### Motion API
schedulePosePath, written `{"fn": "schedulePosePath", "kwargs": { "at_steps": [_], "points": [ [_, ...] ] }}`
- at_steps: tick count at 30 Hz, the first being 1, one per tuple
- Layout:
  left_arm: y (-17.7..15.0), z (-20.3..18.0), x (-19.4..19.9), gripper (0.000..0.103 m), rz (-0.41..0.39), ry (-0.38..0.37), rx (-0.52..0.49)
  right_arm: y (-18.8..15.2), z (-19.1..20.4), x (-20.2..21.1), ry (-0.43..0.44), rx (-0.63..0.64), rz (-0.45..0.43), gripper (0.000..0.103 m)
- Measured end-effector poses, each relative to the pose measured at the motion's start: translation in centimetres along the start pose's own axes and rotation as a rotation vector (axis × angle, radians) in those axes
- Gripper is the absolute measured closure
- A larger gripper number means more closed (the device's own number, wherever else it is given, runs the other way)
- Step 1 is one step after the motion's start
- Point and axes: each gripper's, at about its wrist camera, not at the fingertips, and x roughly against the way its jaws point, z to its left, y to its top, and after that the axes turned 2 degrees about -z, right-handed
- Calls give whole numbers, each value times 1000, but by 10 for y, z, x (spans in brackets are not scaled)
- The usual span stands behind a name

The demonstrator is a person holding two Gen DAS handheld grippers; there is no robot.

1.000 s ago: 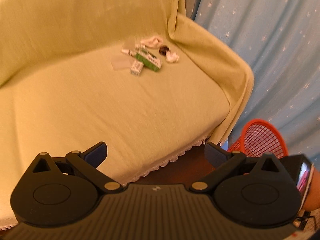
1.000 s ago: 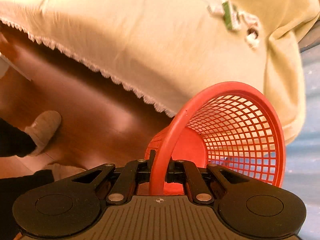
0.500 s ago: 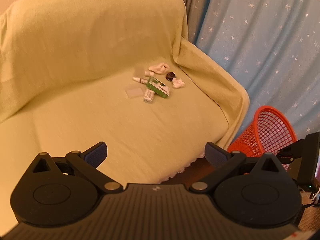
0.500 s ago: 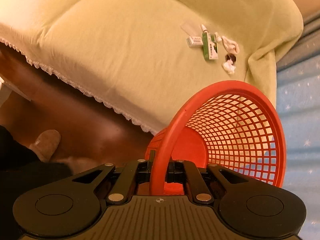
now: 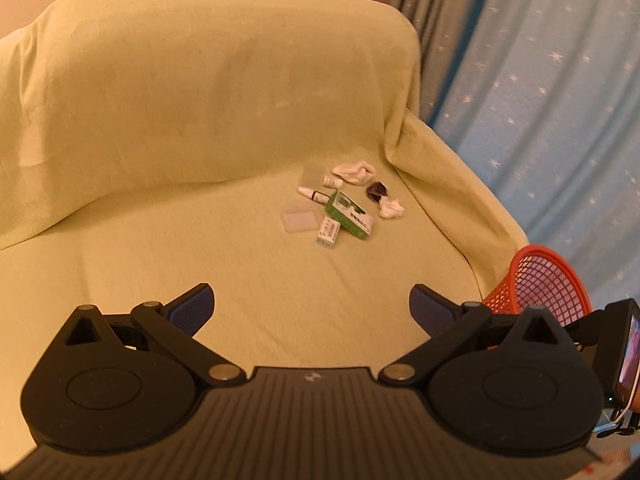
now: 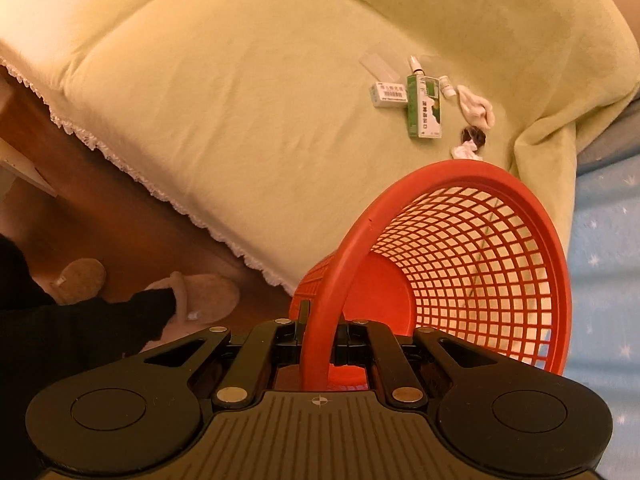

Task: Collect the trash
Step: 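Lift the wastebasket with the right gripper onto the sofa beside the items, then lower the left gripper onto the clear plastic tray and grasp it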

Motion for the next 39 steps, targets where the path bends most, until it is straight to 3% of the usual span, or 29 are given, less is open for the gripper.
{"fn": "schedulePosePath", "kwargs": {
  "at_steps": [8,16,22,33,39],
  "points": [
    [49,-13,-59,1,26,52,45,7,-66,-37,28,39,4,100],
    [79,-21,-112,1,56,75,5,23,-109,-71,27,25,47,100],
    [102,-18,-155,1,92,39,-96,48,-129,-93,13,-9,111,100],
    [132,-2,-253,1,199,-105,-255,79,-157,-139,-9,-98,235,100],
    [138,0,-291,1,246,-112,-288,81,-165,-155,-1,-73,266,100]
  ]
}}
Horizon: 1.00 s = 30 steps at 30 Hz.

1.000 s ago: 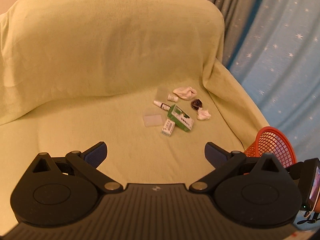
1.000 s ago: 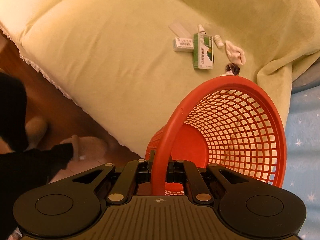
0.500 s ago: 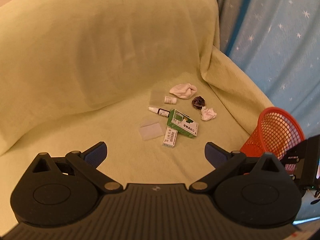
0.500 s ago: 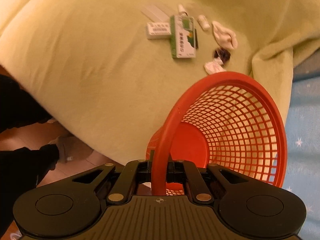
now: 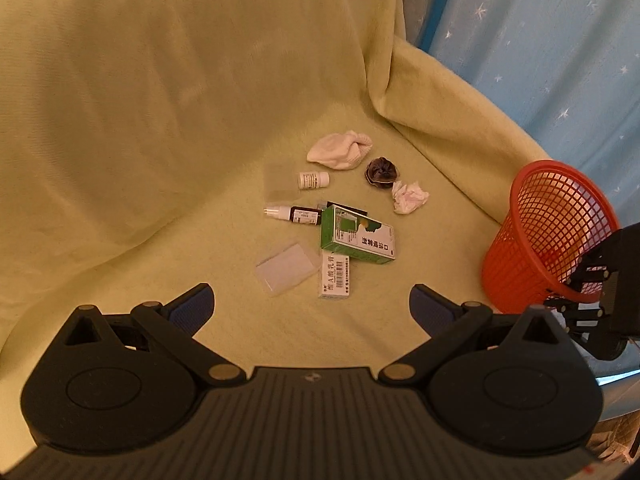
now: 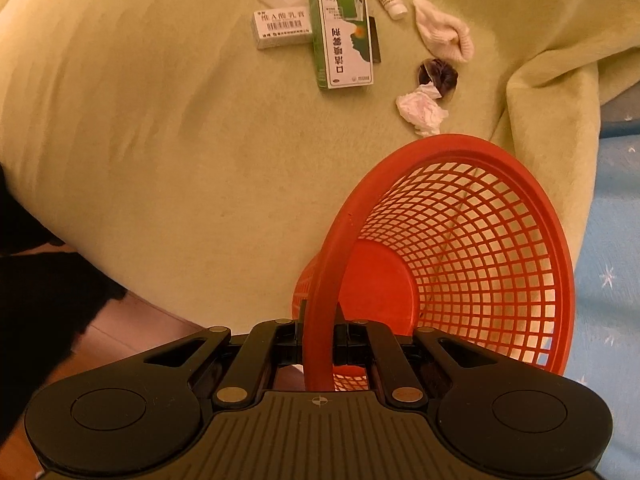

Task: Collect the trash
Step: 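Lower the left gripper onto the clear plastic tray and grasp it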

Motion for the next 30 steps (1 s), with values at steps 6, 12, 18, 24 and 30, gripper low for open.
{"fn": "schedulePosePath", "kwargs": {
  "at_steps": [6,12,18,24,30],
  "points": [
    [6,-3,-37,1,22,29,-28,8,-10,-12,-3,-22,30,100],
    [4,-12,-80,1,37,48,-74,12,-8,-18,-1,3,37,100],
    [-6,-20,-122,1,61,41,-138,17,-8,-17,-3,-2,32,100],
    [-13,-12,-156,6,74,27,-245,26,-8,-19,-12,19,45,100],
    [-12,8,-187,10,79,4,-425,34,-5,-20,-45,43,60,100]
  ]
}}
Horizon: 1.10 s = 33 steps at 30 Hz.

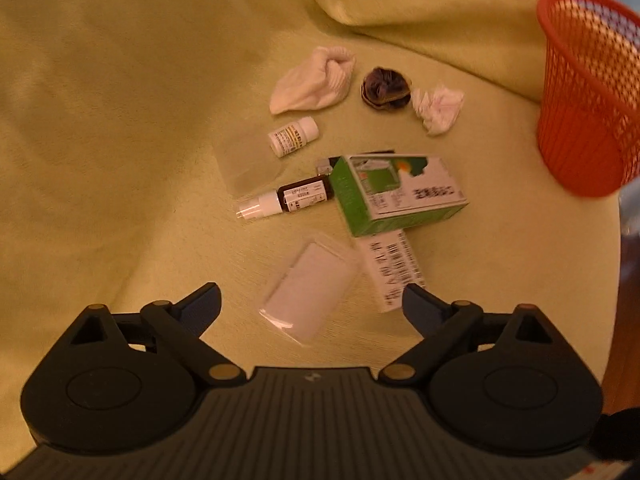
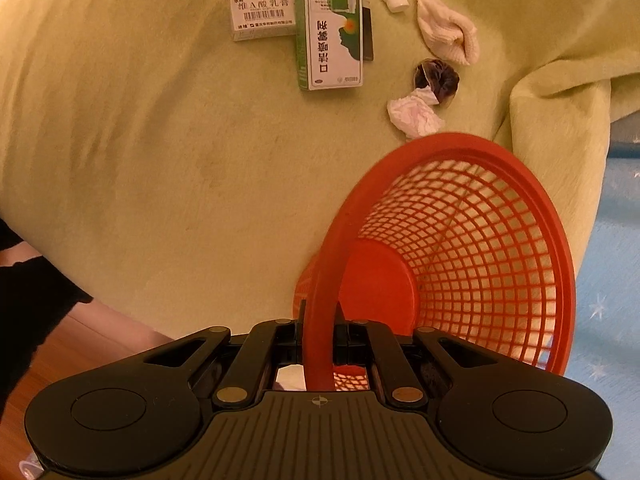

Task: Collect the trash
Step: 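Lower the left gripper onto the clear plastic tray and grasp it, then carry the tray over the wastebasket and open the left gripper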

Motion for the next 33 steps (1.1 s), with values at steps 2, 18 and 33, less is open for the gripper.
{"fn": "schedulePosePath", "kwargs": {
  "at_steps": [2,18,33],
  "points": [
    [1,4,-10,10,-1,-12,-40,1,0,-1,-3,6,3,100],
    [-13,1,-63,27,43,-72,-269,10,1,0,-9,-6,3,100],
    [-15,1,-67,51,74,-75,-294,11,3,1,-4,-5,5,100]
  ]
}}
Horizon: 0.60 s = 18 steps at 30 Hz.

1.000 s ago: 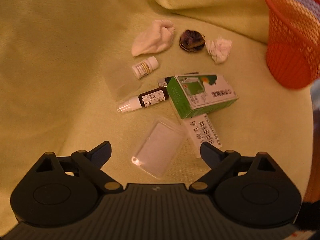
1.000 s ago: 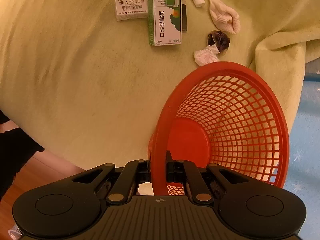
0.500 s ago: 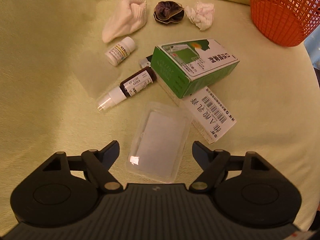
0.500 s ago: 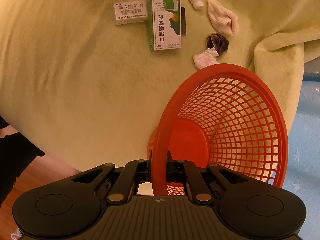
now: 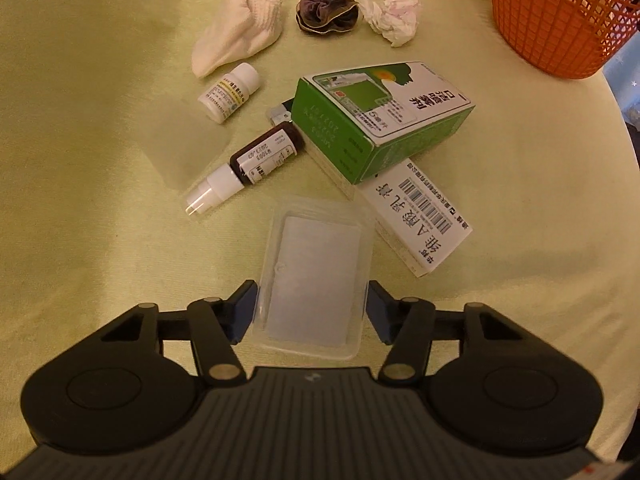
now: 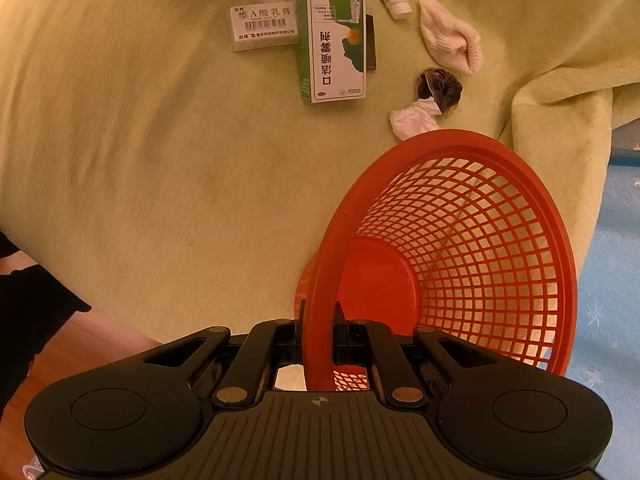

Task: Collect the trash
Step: 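Carry the tray over the wastebasket and open the left gripper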

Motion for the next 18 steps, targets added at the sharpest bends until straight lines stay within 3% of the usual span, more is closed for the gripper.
{"fn": "schedulePosePath", "kwargs": {
  "at_steps": [9,18],
  "points": [
    [-6,2,28,52,13,16,72,-1,1,0,-7,14,-1,100],
    [28,-11,99,51,-107,11,12,-11,12,2,-31,50,-2,100]
  ]
}}
